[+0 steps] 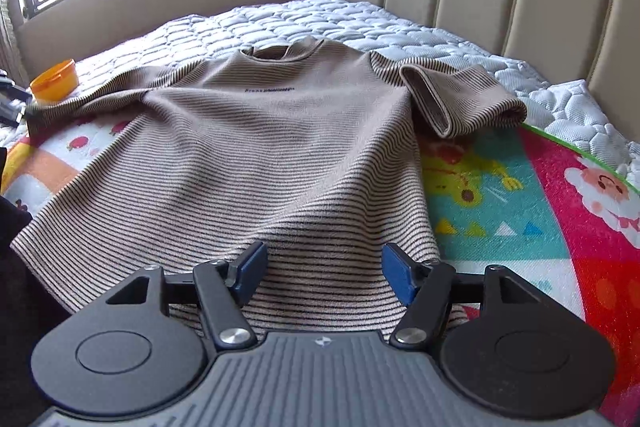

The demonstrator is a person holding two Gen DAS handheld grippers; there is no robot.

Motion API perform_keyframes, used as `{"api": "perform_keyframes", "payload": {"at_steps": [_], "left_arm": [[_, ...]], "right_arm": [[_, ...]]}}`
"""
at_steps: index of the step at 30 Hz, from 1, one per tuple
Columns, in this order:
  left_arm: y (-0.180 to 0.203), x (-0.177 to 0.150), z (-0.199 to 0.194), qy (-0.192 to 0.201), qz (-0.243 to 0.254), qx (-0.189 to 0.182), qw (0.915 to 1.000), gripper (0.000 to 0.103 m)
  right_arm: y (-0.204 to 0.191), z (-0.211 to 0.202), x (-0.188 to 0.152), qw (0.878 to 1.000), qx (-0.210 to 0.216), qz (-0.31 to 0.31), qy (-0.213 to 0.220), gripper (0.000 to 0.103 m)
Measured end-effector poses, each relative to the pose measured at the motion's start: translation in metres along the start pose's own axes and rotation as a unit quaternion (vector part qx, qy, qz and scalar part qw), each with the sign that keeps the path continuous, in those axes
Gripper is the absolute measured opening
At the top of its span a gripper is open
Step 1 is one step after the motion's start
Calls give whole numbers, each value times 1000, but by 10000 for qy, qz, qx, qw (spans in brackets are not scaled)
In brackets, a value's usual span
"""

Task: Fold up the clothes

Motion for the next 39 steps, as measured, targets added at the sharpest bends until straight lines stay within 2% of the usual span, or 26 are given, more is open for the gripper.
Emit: {"api": "perform_keyframes", "payload": {"at_steps": [1,2,3,5,7,8,10,13,15,16,17,19,20,23,25,27,28,29,30,31,33,34,37,39], "left_arm": [[-23,0,8,-48,-593,240,9979,58],[-53,-4,15,-118,-1351,496,9895,58],[-81,-10,20,-188,-2066,697,9758,59],[-127,-31,25,-307,-3220,731,9434,64],[-147,-50,24,-283,-3901,235,9200,72],[-145,-56,23,-290,-4124,-175,9104,74],[-141,-67,20,-306,-4536,-979,8853,75],[-113,-64,19,-375,-5000,-2006,8416,75],[-85,-42,19,-458,-5083,-2526,8220,75],[-70,-25,15,-409,-5025,-2775,8178,77],[-55,-6,8,-299,-4925,-2954,8181,80],[-17,39,-9,-19,-4663,-3205,8246,92],[1,59,-18,157,-4554,-3245,8289,92],[61,112,-43,769,-4326,-3120,8424,96],[92,129,-46,1061,-4298,-2875,8493,96],[118,131,-40,1207,-4160,-2753,8583,97],[130,132,-36,1214,-4035,-2704,8656,98],[141,129,-28,1038,-3756,-2690,8808,98],[151,126,-20,820,-3471,-2673,8952,98],[159,125,-10,522,-3245,-2669,9060,98],[164,121,5,163,-3172,-2732,9080,98],[163,122,8,147,-3186,-2786,9059,100],[160,125,8,206,-3107,-2929,9040,102],[158,122,14,101,-3148,-3014,9000,103]], "right_arm": [[0,1,-1,10000,-7,5,-17,65],[1,1,-1,10000,-15,10,-35,66],[1,2,-1,10000,-4,11,-44,68],[1,6,0,10000,28,8,-72,71],[-1,10,0,9999,71,-1,-107,75],[-2,12,1,9999,97,-4,-123,77],[-2,15,2,9996,209,81,-150,82],[-3,18,3,9969,624,412,-249,101],[-8,18,1,9961,691,480,-280,103],[-10,18,1,9957,719,511,-294,103],[-10,20,1,9954,706,556,-340,103],[-10,22,1,9947,673,648,-437,103],[-10,23,1,9942,657,694,-486,103],[-11,29,6,9928,574,725,-766,103],[-13,27,13,9934,433,758,-745,103],[-14,13,28,9978,283,508,-311,92],[-13,4,38,9999,-89,93,64,91],[-12,-6,49,9973,-481,-338,446,91],[-8,-9,59,9906,-956,-700,676,87],[-2,-5,66,9832,-1357,-975,741,82],[14,17,77,9644,-2031,-1589,586,66],[22,31,80,9559,-2259,-1822,456,65],[40,69,82,9487,-2319,-2148,3,65],[42,88,79,9414,-2374,-2395,-121,68]]}}
Point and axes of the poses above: each gripper's, at about its wrist camera, not at the fingertips, and z roughly the way its jaws point, y to its right, x to its top, the point moved 6 cm from there along z, roughly the way its jaws point, and after that the axes turned 5 degrees about -y, right-handed, at the moved point
